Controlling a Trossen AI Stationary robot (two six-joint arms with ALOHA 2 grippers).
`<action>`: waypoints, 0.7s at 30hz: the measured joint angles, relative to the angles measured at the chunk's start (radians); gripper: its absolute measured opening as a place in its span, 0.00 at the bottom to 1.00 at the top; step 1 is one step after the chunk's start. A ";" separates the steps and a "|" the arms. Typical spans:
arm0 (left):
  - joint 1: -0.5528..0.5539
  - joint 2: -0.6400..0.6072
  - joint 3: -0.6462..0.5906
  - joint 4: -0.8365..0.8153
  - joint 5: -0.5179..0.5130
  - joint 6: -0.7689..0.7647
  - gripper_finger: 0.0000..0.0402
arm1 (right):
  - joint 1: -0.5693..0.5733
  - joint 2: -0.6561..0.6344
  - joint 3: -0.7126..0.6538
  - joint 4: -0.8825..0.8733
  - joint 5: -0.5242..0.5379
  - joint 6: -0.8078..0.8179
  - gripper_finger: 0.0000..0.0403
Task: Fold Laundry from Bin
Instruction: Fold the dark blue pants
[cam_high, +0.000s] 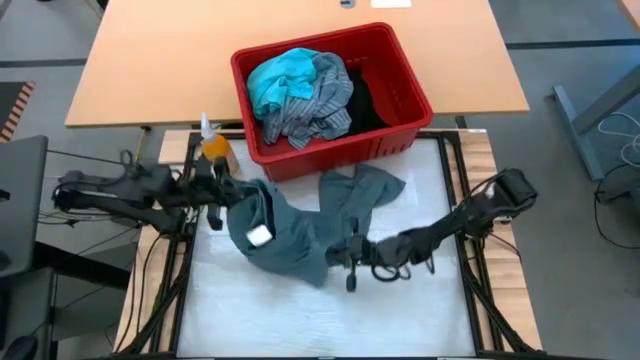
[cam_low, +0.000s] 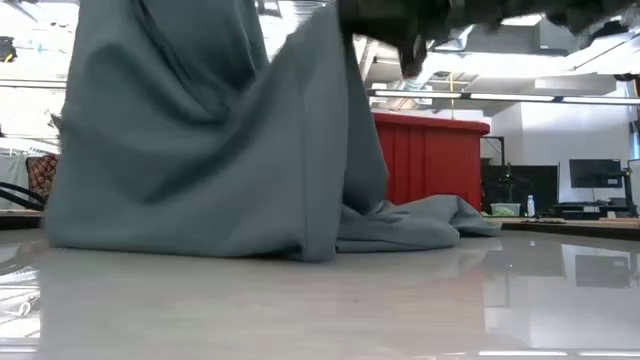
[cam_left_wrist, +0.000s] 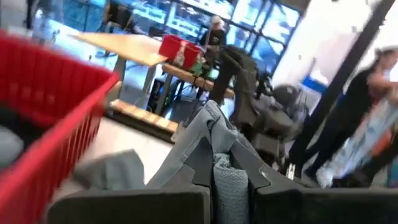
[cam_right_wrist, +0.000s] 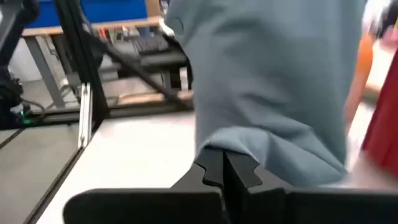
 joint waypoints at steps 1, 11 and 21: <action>-0.016 -0.018 -0.036 0.033 -0.021 -0.028 0.01 | 0.009 0.034 0.004 0.013 -0.001 0.038 0.04; -0.130 -0.057 -0.076 -0.227 -0.048 -0.148 0.01 | 0.048 0.073 0.010 -0.087 -0.089 0.368 0.04; -0.144 -0.036 -0.078 -0.318 -0.085 -0.216 0.01 | 0.023 -0.020 0.156 -0.185 -0.074 0.202 0.15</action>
